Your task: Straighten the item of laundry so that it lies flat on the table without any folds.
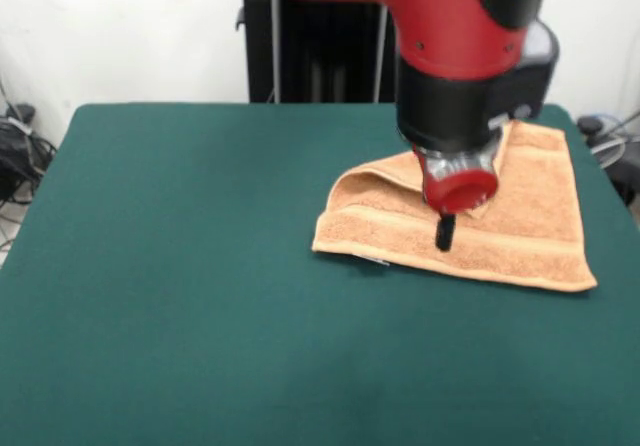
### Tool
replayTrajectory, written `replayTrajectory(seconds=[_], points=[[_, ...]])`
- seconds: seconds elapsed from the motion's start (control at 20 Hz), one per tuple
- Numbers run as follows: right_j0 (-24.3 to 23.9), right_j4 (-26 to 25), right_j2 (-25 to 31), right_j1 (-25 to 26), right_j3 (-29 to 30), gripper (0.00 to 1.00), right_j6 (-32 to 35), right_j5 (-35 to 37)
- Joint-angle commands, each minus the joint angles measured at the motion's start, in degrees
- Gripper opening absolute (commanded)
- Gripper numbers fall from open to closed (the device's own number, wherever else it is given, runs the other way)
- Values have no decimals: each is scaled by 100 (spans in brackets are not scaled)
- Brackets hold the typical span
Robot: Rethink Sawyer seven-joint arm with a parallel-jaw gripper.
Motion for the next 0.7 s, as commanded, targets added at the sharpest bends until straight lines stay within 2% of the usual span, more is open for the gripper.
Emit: replayTrajectory(seconds=[0.05, 0.15, 0.35, 0.5, 0.7], points=[[258, -251, -123, 1381, -1739, 100, 426, 1014], [311, -279, -146, 1638, -2213, 100, 450, 1314], [309, -192, -105, 1908, -2787, 100, 422, 1768], [257, -84, -34, 1931, -2865, 100, 365, 1906], [261, -30, -64, 1759, -2585, 100, 338, 1739]])
